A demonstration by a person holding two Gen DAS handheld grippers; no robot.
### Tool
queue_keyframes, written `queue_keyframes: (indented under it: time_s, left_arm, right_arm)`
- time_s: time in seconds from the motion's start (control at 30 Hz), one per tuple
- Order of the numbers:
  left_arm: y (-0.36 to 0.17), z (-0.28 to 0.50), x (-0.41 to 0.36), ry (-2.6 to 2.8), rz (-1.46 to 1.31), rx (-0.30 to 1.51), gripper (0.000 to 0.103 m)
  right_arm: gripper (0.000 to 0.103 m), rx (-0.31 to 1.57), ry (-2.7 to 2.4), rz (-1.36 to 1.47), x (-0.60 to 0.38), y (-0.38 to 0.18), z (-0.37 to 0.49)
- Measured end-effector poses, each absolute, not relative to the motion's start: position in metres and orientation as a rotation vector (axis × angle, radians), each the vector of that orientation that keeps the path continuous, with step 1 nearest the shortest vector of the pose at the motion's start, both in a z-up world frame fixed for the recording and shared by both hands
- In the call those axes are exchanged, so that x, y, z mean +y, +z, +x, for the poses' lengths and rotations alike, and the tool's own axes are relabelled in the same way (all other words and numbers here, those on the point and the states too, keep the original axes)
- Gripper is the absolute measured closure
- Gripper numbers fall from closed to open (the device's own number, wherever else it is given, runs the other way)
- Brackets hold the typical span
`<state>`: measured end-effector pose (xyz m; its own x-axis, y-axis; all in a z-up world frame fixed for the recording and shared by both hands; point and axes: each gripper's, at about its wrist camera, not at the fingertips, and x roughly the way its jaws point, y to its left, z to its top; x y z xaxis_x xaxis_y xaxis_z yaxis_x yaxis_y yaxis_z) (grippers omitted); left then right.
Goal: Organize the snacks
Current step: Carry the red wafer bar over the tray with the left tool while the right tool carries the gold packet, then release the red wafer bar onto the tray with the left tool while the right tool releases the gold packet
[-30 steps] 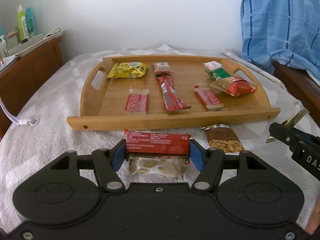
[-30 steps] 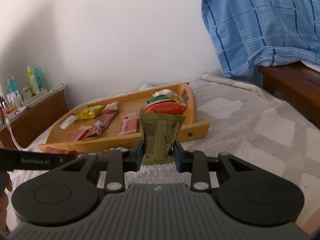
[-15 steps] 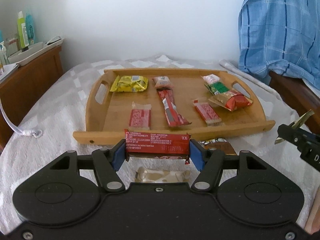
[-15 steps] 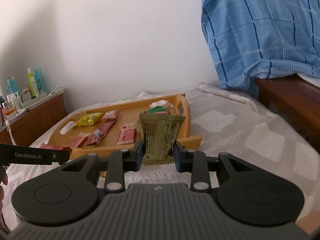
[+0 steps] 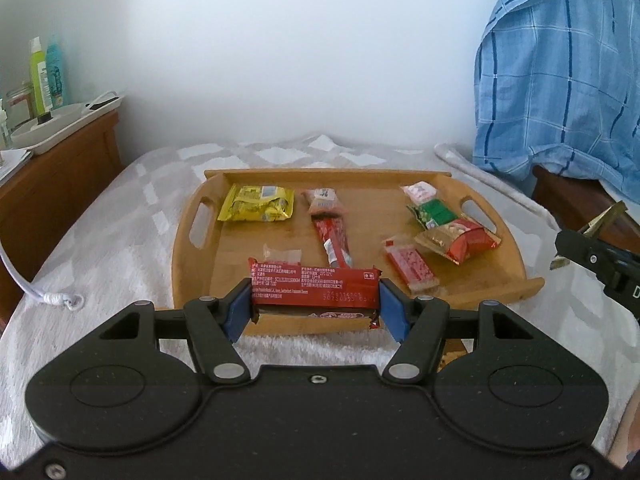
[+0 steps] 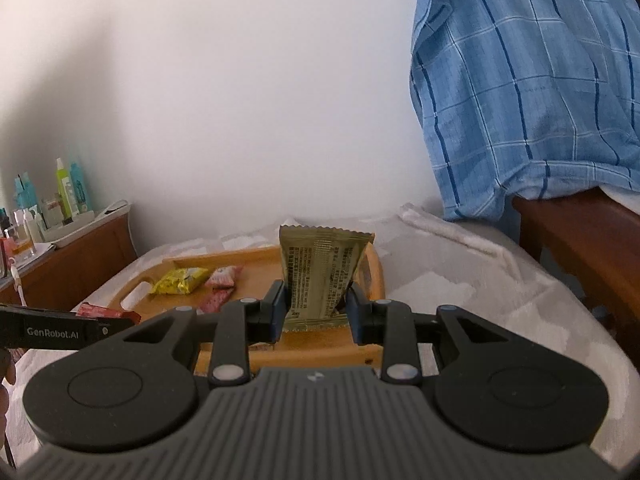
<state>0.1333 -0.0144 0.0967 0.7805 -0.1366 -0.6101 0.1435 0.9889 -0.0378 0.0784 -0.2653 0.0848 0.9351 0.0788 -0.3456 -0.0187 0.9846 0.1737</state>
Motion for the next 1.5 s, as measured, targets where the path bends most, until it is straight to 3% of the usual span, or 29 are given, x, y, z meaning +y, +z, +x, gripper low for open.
queue_keyframes:
  time_s: [0.93, 1.5]
  left_arm:
    - [0.085, 0.248, -0.002, -0.103, -0.021, 0.714, 0.040]
    - [0.063, 0.287, 0.002, -0.097, -0.037, 0.791, 0.040]
  right_arm:
    - [0.067, 0.466, 0.131, 0.176, -0.242, 0.083, 0.188]
    - [0.067, 0.727, 0.202, 0.201, -0.218, 0.076, 0.277]
